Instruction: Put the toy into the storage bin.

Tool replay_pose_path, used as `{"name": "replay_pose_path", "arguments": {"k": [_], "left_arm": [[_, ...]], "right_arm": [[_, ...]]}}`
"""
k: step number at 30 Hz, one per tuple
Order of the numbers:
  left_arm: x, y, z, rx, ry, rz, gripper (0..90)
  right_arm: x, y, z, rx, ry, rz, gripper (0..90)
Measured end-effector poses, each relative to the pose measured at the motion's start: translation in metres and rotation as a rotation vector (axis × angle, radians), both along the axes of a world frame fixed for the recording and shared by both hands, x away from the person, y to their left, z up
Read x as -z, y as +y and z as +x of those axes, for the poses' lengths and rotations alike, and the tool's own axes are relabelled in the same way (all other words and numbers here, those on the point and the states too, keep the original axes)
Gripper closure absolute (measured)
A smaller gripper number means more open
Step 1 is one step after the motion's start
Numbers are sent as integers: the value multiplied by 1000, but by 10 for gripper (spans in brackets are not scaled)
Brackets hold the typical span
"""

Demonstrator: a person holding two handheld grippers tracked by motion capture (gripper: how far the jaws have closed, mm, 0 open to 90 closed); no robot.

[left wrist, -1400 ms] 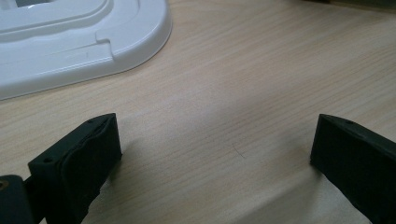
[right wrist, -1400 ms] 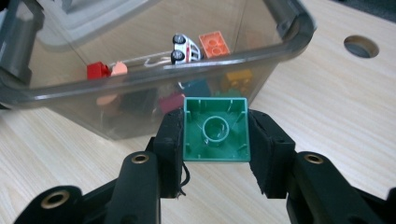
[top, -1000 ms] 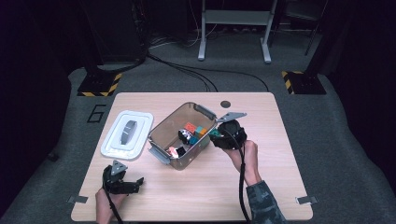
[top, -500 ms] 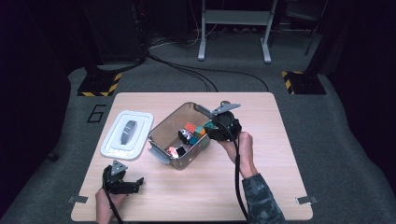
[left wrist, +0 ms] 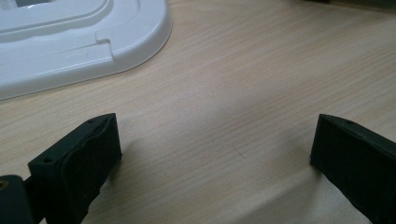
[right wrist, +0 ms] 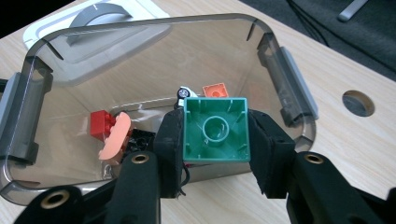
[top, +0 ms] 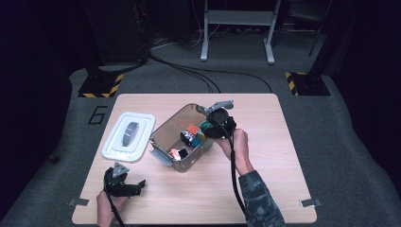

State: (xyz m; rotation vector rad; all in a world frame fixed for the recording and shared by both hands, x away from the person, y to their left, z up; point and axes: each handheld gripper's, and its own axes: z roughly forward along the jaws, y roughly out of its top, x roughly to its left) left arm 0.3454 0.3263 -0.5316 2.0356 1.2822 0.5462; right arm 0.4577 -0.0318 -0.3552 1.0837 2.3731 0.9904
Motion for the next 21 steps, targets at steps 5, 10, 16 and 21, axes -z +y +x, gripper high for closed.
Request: {"name": "replay_pose_path", "arguments": {"k": [5,10,16,21], "left_arm": [[0,0,0,1,1,2,14],[0,0,0,1,2,1,14],[0,0,0,1,2,2,14],[0,0,0,1,3,0,14]], "right_arm": [[4,6,4,-18,17,-16,586],[9,12,6,-35,36,-37,586],[18,20,8,-57,62,-59,586],[25,24,9,-58,84,-76,585]]}}
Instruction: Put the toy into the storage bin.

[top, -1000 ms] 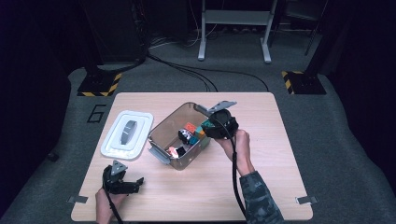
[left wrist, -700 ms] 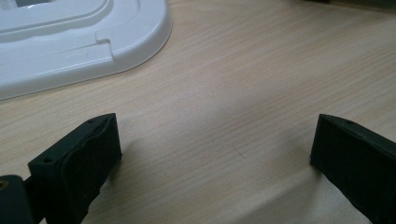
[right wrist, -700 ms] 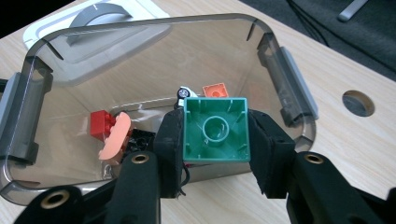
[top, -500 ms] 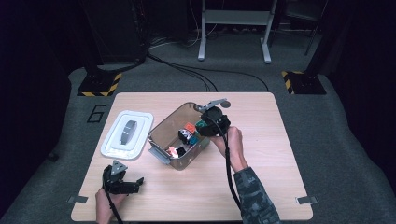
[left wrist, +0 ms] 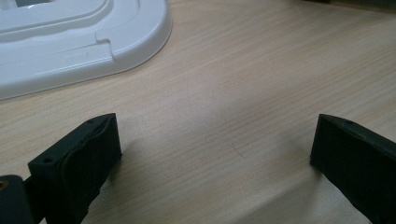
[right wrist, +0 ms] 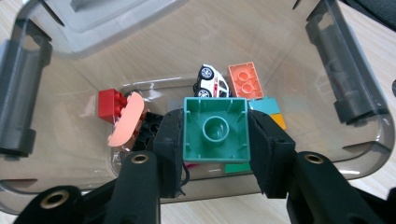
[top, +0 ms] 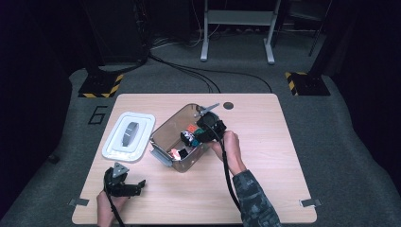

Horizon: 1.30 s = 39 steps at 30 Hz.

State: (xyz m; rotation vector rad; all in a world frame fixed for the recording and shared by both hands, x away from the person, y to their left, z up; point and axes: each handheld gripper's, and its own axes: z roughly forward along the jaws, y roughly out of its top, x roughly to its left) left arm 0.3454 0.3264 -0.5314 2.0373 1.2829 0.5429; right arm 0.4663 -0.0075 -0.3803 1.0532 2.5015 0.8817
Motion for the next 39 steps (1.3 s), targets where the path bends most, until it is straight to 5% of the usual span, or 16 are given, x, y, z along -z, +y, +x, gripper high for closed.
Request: {"name": "replay_pose_path", "arguments": {"k": [14,20,27,39], "left_arm": [[0,0,0,0,-1,2,14],[0,0,0,0,-1,2,14],[0,0,0,2,0,2,14],[0,0,0,-7,-9,-6,14]], "right_arm": [[1,-1,-4,-28,14,-13,567],[-5,-7,-9,-10,7,-7,373],[-12,-24,-26,23,-45,67,170],[18,-76,-57,94,-72,138,91]]}}
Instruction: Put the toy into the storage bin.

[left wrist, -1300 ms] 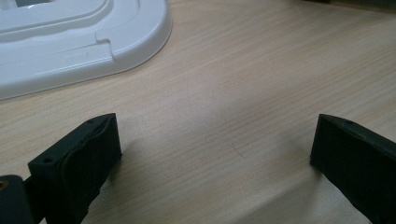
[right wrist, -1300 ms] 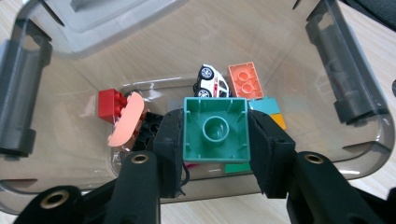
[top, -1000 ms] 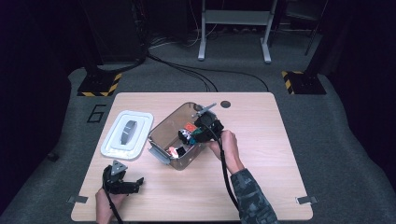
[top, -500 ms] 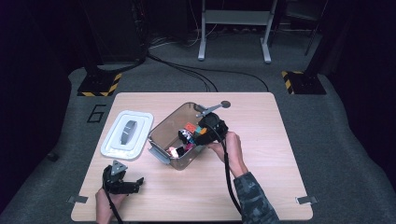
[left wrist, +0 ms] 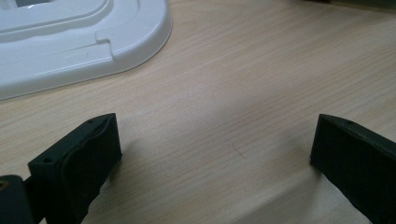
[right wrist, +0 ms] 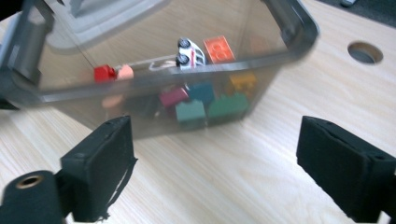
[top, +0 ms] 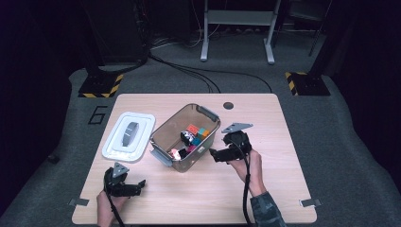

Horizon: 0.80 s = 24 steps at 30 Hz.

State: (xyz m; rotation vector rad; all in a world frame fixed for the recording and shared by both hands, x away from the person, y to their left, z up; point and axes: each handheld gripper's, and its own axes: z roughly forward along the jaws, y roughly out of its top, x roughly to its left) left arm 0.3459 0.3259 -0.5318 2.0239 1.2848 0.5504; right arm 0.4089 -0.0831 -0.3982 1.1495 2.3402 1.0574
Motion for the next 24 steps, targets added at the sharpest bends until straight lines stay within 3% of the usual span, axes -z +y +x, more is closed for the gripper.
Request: {"name": "replay_pose_path", "arguments": {"k": [10,24], "left_arm": [[0,0,0,-1,5,-3,14],[-1,1,0,8,5,10,14]], "right_arm": [[38,-35,-16,82,-2,29,58],[71,-67,-24,189,-1,30,63]]}}
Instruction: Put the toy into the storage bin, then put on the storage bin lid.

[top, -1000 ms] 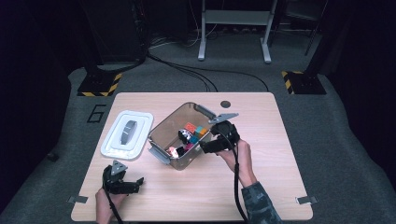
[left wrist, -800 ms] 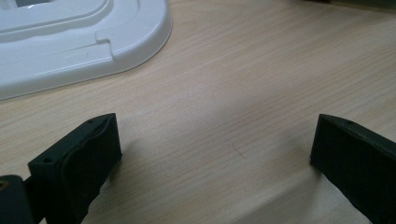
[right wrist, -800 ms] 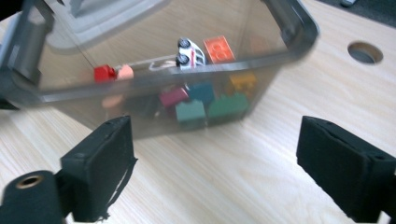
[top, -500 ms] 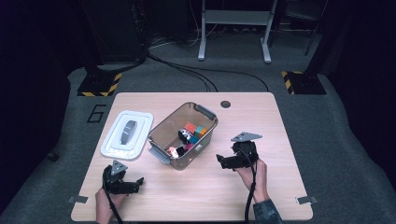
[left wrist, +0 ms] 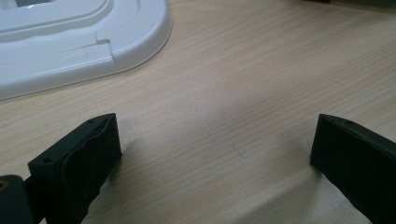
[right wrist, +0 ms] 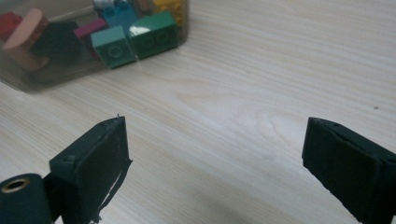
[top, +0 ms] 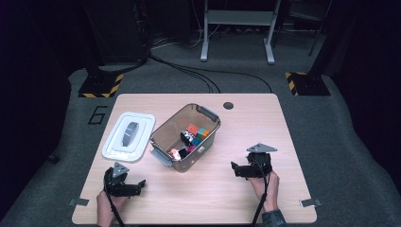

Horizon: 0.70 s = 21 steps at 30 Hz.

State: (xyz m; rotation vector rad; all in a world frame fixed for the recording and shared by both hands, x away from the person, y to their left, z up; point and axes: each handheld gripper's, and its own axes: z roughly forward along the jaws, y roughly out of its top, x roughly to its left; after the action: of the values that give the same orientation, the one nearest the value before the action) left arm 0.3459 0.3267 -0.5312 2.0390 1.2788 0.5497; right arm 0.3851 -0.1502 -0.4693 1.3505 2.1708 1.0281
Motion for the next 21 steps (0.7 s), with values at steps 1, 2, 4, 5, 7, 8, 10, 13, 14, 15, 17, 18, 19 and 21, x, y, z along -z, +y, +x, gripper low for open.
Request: {"name": "replay_pose_path", "arguments": {"k": [1,2,4,5,7,8,10,13,14,15,17,18,19,21], "left_arm": [[-1,1,0,7,11,2,14],[-1,1,0,9,21,0,14],[-1,1,0,10,13,4,14],[-1,1,0,8,15,5,14],[-1,1,0,5,8,0,12],[-1,1,0,8,8,-2,10],[-3,3,0,-6,-11,-10,22],[-13,10,2,-15,-37,-35,25],[-16,12,4,-15,-37,-44,25],[-20,15,6,-15,-41,-62,26],[-27,19,11,-19,-51,-75,27],[-30,21,13,-19,-50,-80,28],[-32,23,17,-21,-54,-87,29],[-38,28,28,-26,-51,-94,37]], "right_arm": [[3,-2,0,6,4,-6,61],[6,-4,0,13,1,-15,61],[11,-8,-1,36,1,-22,60],[13,-11,-1,40,1,-10,60],[19,-17,-2,58,-3,-21,60],[22,-19,-2,72,5,-12,60],[26,-25,-3,82,3,-19,61],[31,-34,-4,106,2,-11,59],[32,-37,-5,113,3,-15,57],[36,-41,-5,125,10,-8,56],[38,-44,-5,130,9,-18,53],[40,-45,-6,142,8,-23,54],[42,-47,-6,145,3,-32,51],[47,-50,-5,161,21,-33,41]]}}
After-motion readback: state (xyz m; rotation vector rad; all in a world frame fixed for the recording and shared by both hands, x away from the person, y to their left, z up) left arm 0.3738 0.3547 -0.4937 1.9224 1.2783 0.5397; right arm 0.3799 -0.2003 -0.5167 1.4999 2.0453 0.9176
